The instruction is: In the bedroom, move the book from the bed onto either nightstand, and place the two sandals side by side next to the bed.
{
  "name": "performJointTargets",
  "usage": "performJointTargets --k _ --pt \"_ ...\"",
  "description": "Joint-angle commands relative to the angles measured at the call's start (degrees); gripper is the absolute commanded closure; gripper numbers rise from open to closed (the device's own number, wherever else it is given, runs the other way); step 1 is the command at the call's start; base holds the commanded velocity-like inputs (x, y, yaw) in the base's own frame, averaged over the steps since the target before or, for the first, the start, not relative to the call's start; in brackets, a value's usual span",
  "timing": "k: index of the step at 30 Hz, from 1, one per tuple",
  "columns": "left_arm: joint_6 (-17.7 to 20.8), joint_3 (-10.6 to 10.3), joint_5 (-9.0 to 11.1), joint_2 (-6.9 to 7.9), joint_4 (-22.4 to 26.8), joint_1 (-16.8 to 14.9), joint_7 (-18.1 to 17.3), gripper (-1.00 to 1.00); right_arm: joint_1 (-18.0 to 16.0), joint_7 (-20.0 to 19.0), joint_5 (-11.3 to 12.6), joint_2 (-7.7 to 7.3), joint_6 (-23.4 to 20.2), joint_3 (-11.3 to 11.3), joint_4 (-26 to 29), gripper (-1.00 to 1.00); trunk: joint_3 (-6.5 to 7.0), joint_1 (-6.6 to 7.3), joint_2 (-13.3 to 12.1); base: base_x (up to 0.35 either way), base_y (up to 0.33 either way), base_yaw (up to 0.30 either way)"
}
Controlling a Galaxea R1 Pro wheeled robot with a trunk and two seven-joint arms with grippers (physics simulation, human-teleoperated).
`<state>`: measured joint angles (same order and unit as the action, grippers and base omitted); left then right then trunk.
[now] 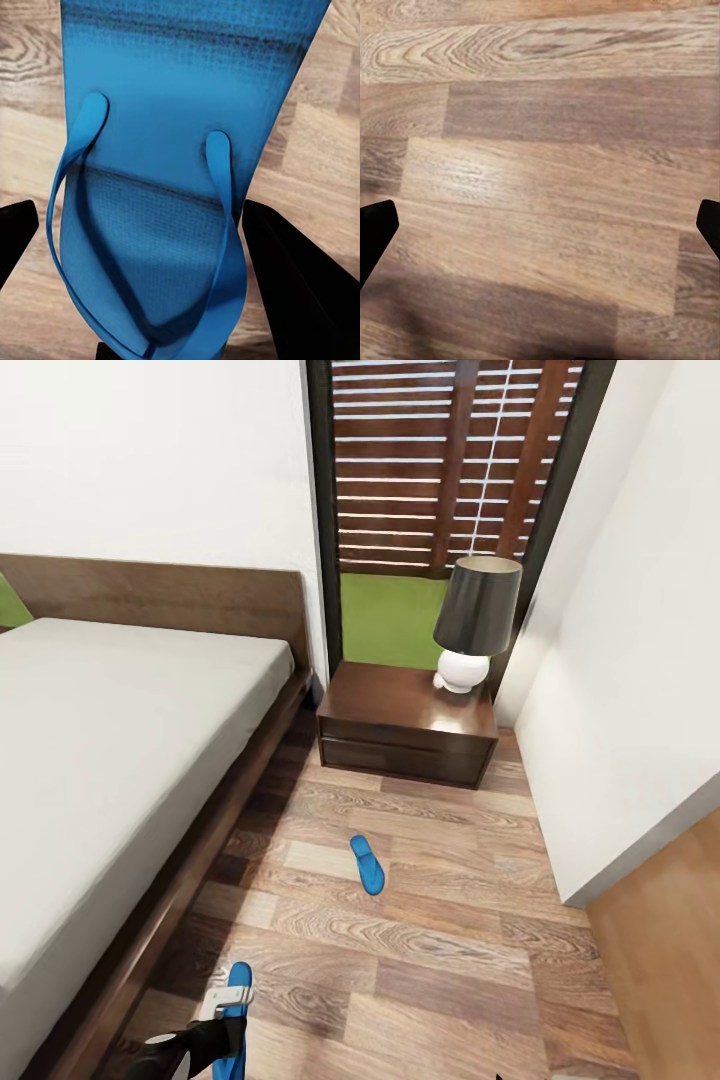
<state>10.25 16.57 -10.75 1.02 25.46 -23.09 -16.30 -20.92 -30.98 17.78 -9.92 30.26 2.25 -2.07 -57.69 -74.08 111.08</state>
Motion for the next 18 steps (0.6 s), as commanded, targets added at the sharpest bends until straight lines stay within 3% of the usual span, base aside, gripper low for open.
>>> performJointTargets --k 1,10,18 --pt "0.3 0.48 -0.59 -0.06 0.11 -0.02 -0.48 1.0 -0.08 -0.57 0.41 -0.02 0.13 0.19 -0.22 -1.0 -0.04 0.01 0.02 0.001 0.0 0.0" --pt "0.3 0.48 -0.57 -0.06 0.11 -0.02 -0.48 1.0 -0.08 -0.57 0.41 -0.02 0.14 0.21 -0.18 -1.0 -0.04 0.01 0.02 0.004 0.0 0.0" --pt "0.29 0.48 -0.55 -0.06 0.11 -0.02 -0.48 1.0 -0.08 -0.57 0.41 -0.02 0.15 0.21 -0.21 -1.0 -0.04 0.01 0.02 0.266 0.0 0.0"
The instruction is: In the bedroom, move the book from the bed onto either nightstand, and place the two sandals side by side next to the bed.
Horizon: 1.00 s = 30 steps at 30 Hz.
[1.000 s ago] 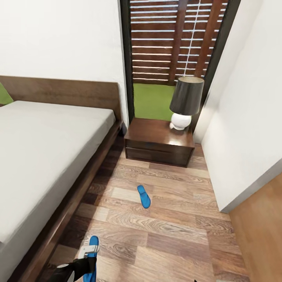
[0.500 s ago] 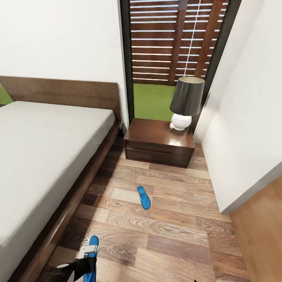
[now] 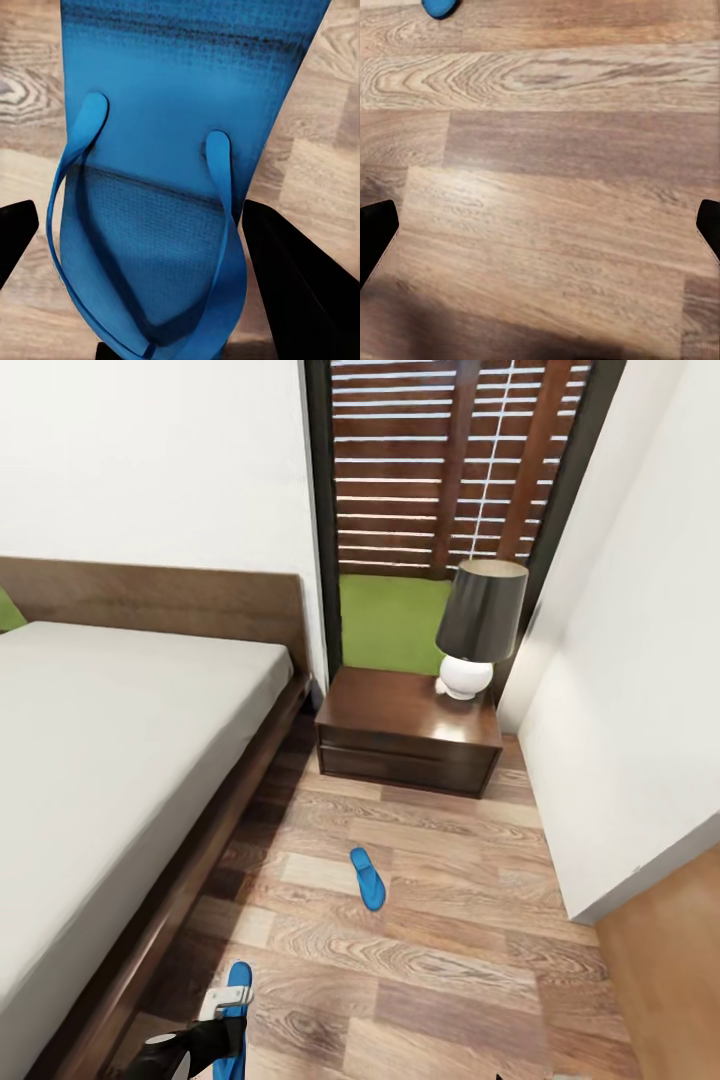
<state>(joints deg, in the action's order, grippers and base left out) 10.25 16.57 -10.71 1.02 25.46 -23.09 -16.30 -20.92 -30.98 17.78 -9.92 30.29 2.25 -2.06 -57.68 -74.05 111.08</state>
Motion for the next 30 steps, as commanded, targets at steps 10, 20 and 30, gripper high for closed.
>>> performJointTargets --k 10,20,30 --pt "0.3 0.48 -0.6 -0.06 0.11 -0.02 -0.48 1.0 -0.08 -0.57 0.41 -0.02 0.12 0.2 -0.19 -1.0 -0.04 -0.03 0.02 0.301 0.0 0.07" --pt "0.29 0.48 -0.62 -0.06 0.1 -0.02 -0.48 1.0 -0.08 -0.57 0.41 -0.02 0.12 0.21 -0.14 -1.0 -0.04 -0.03 0.02 0.027 0.0 0.275" --pt "0.29 0.48 -0.64 -0.06 -1.36 -0.02 -0.48 1.0 -0.08 -0.57 0.41 -0.04 0.12 0.21 -0.14 -1.0 -0.04 -0.03 0.02 0.0 0.0 0.245"
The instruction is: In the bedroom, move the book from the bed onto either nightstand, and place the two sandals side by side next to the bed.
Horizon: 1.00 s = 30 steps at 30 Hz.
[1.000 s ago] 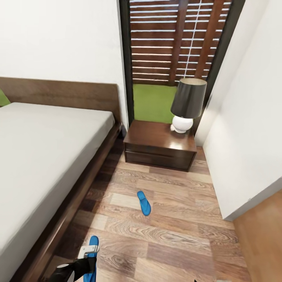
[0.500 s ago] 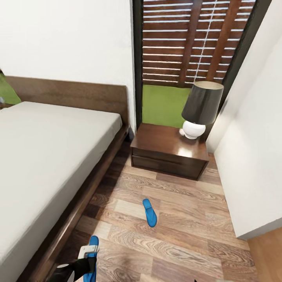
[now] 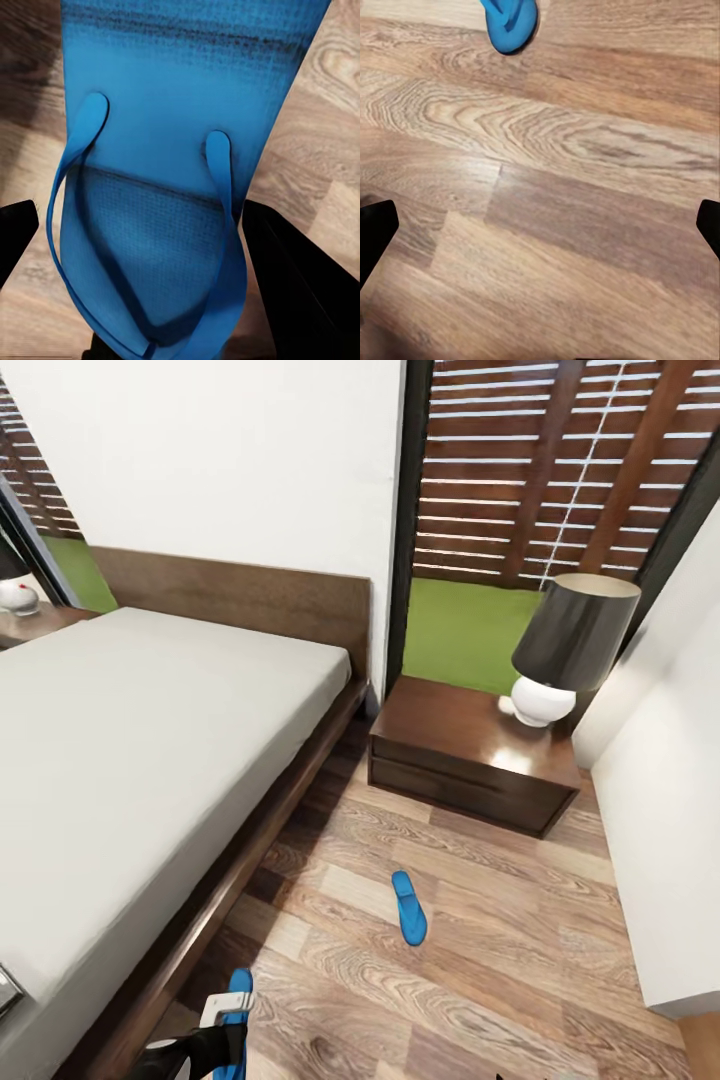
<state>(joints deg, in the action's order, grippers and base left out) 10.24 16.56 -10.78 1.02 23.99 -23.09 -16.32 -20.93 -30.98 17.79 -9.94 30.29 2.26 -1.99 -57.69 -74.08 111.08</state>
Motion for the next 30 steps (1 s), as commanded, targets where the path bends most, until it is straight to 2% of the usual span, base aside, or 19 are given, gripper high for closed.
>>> performJointTargets --k 1,10,19,30 --pt "0.3 0.49 -0.57 -0.06 0.07 -0.03 -0.47 1.0 -0.08 -0.57 0.41 -0.01 0.12 0.21 -0.21 -1.0 -0.04 0.01 0.02 0.0 0.0 0.069" --pt "0.3 0.49 -0.61 -0.06 -0.08 -0.03 -0.47 1.0 -0.08 -0.57 0.47 -0.05 0.12 0.21 -0.08 -1.0 -0.04 0.01 0.02 0.0 0.0 0.016" --pt "0.3 0.49 -0.63 -0.06 -0.09 -0.03 -0.47 1.0 -0.08 -0.57 0.41 -0.03 0.09 0.37 -0.03 -1.0 -0.04 0.01 0.02 0.263 0.0 0.0" --pt "0.3 0.46 -0.65 -0.14 -0.43 -0.03 -0.47 1.0 -0.08 -0.57 0.41 -0.01 0.12 0.31 -0.03 -1.0 -0.04 0.01 0.02 0.093 0.0 0.0"
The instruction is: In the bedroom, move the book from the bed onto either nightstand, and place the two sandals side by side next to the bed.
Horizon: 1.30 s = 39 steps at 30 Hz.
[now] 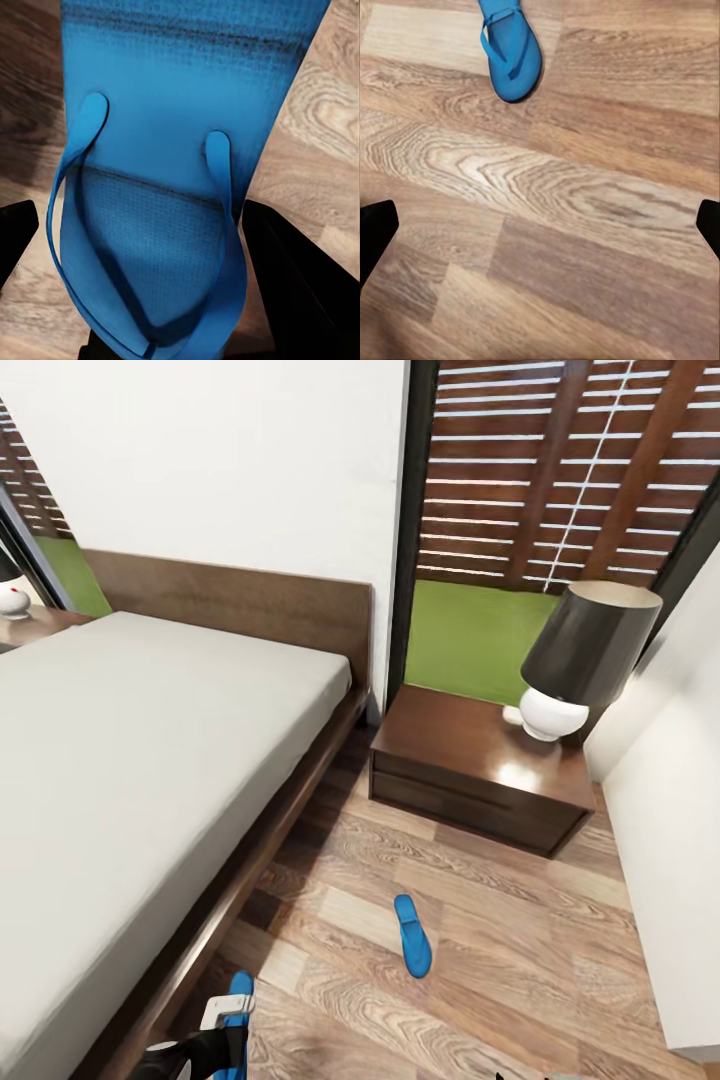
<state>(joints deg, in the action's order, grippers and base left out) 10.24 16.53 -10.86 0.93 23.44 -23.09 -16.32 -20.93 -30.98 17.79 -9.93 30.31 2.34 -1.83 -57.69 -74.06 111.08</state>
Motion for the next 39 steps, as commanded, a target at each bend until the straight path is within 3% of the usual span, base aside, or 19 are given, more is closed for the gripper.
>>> performJointTargets --k 1,9,13,16,17,20,22,23,25,26,30,39 --pt "0.31 0.46 -0.57 -0.05 0.12 -0.02 -0.46 1.0 -0.08 -0.56 0.4 -0.03 0.08 0.21 -0.19 -1.0 -0.04 -0.02 0.02 0.258 0.0 0.0" --pt "-2.11 0.02 -0.73 -0.49 0.39 -0.02 -0.49 1.0 -0.08 -0.57 0.4 -0.03 0.09 0.21 -0.19 -1.0 -0.04 -0.02 0.02 0.162 0.0 0.0" --pt "-2.69 -0.99 -0.74 -1.85 1.69 -0.14 -0.4 1.0 -0.08 -0.57 0.46 -0.04 0.1 0.2 -0.19 -1.0 -0.04 -0.02 0.02 0.014 0.0 0.0" --pt "-2.63 -1.34 -0.73 -2.32 6.17 -0.5 -0.54 1.0 -0.08 -0.57 0.46 -0.07 0.08 0.2 -0.18 -1.0 -0.04 -0.02 0.02 0.003 0.0 0.0" --pt "-2.59 -1.6 -0.69 -2.51 10.15 -0.58 -0.6 1.0 -0.08 -0.57 0.42 -0.04 0.08 0.2 -0.19 -1.0 -0.04 -0.02 0.02 0.0 0.0 0.0" --pt "-2.54 -2.49 -0.72 -3.08 13.22 -0.61 -0.62 1.0 -0.08 -0.57 0.41 -0.06 0.09 0.15 -0.15 -1.0 -0.04 -0.02 0.02 0.0 0.0 0.0" --pt "-2.53 -3.94 -0.71 -3.5 14.81 -0.62 -0.63 1.0 -0.08 -0.57 0.41 -0.03 0.1 0.14 -0.15 -1.0 -0.04 -0.02 0.02 0.0 0.0 0.0" --pt "-2.44 -10.26 -0.69 -4.09 16.37 -0.63 -0.64 1.0 -0.08 -0.57 0.49 -0.04 0.08 0.12 -0.16 -1.0 -0.04 -0.02 0.02 0.0 0.0 0.0" --pt "-2.43 -11.78 -0.63 -4.14 16.43 -0.63 -0.64 1.0 -0.08 -0.57 0.49 -0.05 0.07 0.12 -0.15 -1.0 -0.04 -0.02 0.02 0.0 0.0 0.0" --pt "-2.55 -13.55 -0.59 -4.55 16.6 -0.65 -0.73 1.0 -0.08 -0.57 0.42 -0.06 0.1 0.12 -0.17 -1.0 -0.04 -0.02 0.02 0.0 0.0 0.0" --pt "-2.52 -13.92 -0.63 -6.48 19.93 -1.04 -0.51 1.0 -0.08 -0.57 0.4 -0.01 0.08 0.12 -0.19 -1.0 -0.04 -0.02 0.02 0.0 0.0 0.0" --pt "-2.64 -14.76 -0.6 -8.13 24.06 -1.24 -0.46 1.0 -0.08 -0.54 0.4 -0.05 0.08 0.15 -0.19 -1.0 -0.04 -0.02 0.02 0.0 0.0 0.0"
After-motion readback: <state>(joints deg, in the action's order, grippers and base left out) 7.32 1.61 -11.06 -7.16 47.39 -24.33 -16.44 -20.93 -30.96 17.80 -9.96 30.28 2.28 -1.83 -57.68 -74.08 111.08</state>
